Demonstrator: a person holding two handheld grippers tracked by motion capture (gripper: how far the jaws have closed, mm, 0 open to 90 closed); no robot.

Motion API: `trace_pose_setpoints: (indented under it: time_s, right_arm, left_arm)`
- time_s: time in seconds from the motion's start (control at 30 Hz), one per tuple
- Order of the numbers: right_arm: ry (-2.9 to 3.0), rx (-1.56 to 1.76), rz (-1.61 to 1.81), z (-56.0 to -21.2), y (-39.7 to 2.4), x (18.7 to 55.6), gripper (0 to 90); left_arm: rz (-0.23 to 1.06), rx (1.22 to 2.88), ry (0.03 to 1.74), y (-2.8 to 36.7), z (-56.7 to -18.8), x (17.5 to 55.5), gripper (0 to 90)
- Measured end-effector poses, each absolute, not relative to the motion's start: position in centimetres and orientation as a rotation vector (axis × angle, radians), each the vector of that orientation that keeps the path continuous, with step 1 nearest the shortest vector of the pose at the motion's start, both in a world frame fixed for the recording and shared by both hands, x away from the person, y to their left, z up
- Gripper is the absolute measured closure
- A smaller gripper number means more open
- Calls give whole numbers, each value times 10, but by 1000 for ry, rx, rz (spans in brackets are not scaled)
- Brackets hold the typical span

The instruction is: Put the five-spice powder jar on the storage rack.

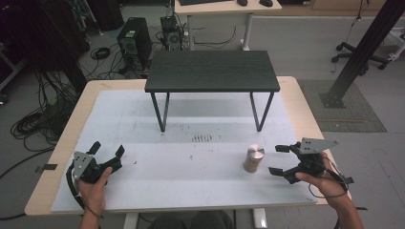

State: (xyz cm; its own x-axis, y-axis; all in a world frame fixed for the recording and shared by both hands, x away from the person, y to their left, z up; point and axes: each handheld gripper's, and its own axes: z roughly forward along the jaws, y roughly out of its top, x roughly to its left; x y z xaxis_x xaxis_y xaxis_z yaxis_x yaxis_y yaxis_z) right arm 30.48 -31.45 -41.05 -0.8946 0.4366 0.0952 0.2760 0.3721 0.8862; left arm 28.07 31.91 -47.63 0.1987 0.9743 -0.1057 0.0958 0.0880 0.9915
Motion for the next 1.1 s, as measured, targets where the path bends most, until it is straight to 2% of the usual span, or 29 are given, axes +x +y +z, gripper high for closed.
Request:
trace_pose_setpoints:
  time_s: [1.1]
  right_arm:
    - [2499,653,1585,-418,-294,315,106]
  left_arm:
    - [944,1293,1158,319,-476,281,62]
